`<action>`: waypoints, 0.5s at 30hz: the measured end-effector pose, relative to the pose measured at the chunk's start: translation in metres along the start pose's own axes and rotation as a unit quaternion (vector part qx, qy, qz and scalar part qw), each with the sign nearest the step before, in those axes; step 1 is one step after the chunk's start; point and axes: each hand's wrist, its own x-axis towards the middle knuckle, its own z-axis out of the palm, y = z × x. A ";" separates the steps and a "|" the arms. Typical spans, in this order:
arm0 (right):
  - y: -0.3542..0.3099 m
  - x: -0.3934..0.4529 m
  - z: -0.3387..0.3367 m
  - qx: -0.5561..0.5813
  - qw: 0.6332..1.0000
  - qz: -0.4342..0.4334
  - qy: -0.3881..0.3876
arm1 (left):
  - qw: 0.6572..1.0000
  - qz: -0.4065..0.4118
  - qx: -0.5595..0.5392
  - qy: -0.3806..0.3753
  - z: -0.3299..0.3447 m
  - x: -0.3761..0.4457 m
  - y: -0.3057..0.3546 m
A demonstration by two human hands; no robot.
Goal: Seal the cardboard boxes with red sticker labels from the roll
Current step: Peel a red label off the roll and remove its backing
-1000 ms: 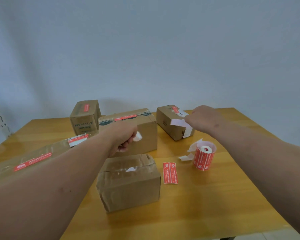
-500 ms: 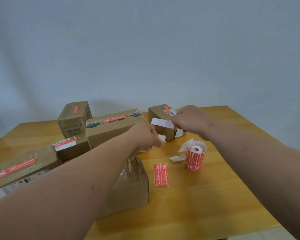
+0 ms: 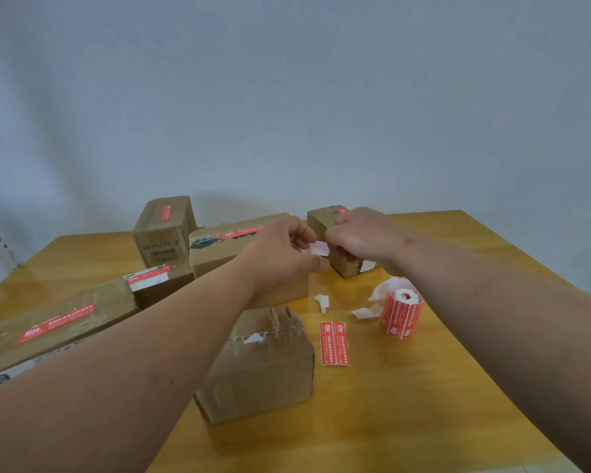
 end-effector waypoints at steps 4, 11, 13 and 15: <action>-0.020 -0.005 0.008 -0.004 0.999 -0.026 -0.026 | 1.000 0.000 -0.019 0.012 -0.008 -0.008 -0.004; -0.033 -0.006 0.012 0.047 0.997 -0.040 -0.042 | 0.992 -0.059 -0.092 0.061 -0.029 -0.018 -0.012; -0.032 -0.007 0.010 0.041 0.998 -0.033 -0.034 | 0.974 -0.104 -0.190 0.072 -0.036 -0.019 -0.016; -0.029 -0.009 0.013 0.025 0.999 -0.029 -0.032 | 0.943 -0.145 -0.292 0.073 -0.042 -0.024 -0.017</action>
